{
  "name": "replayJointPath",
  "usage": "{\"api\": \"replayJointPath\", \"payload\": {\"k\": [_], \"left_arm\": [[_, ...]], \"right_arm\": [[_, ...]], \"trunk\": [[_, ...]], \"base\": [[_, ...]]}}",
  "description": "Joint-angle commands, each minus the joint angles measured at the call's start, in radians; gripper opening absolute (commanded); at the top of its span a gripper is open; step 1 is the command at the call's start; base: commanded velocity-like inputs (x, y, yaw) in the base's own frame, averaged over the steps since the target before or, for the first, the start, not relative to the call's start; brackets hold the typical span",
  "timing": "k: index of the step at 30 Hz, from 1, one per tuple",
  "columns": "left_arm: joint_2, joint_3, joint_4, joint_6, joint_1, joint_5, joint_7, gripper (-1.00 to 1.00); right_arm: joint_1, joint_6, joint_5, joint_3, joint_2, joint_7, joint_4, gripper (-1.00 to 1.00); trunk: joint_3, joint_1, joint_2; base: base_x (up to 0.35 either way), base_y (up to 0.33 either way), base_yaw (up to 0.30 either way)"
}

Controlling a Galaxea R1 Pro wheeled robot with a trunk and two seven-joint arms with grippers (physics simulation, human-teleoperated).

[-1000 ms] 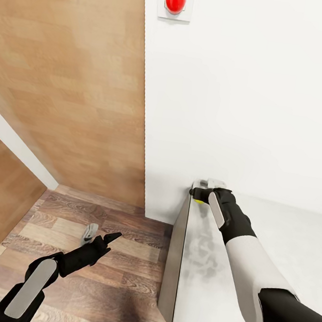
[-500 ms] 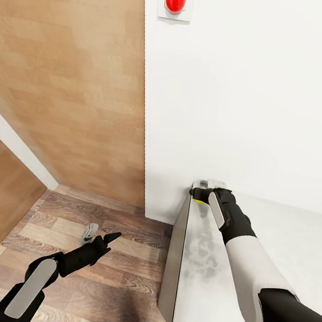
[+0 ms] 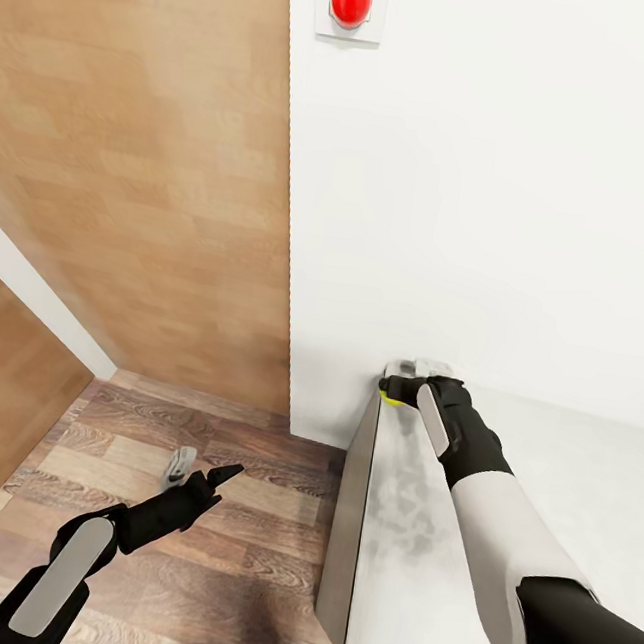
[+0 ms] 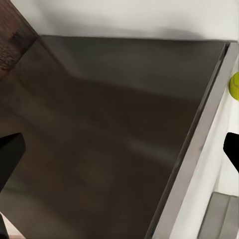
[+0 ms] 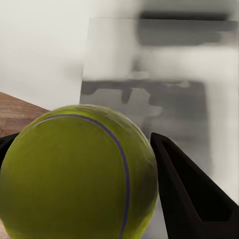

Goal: Put all the toys in the child's room - the three board games (two on the bed and one on the table), the two jigsaw puzzles on the table, and the tennis ball on the table - inside the toy box on the table in the child's room.

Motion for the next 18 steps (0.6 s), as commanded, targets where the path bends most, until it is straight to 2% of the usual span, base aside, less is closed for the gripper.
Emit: {"api": "replayJointPath", "payload": {"k": [1, 18], "left_arm": [[0.001, -0.001, 0.000, 0.002, -0.001, -0.001, -0.003, 1.00], [0.001, -0.001, 0.000, 0.002, -0.001, -0.001, -0.003, 1.00]], "right_arm": [[-0.001, 0.003, -0.014, 0.002, 0.000, -0.012, -0.001, -1.00], [0.000, 0.003, -0.015, 0.002, -0.001, -0.013, -0.002, -1.00]], "trunk": [[-0.001, 0.001, -0.002], [-0.001, 0.001, -0.002]], "base": [[0.000, 0.000, 0.000], [0.000, 0.000, 0.000]]}}
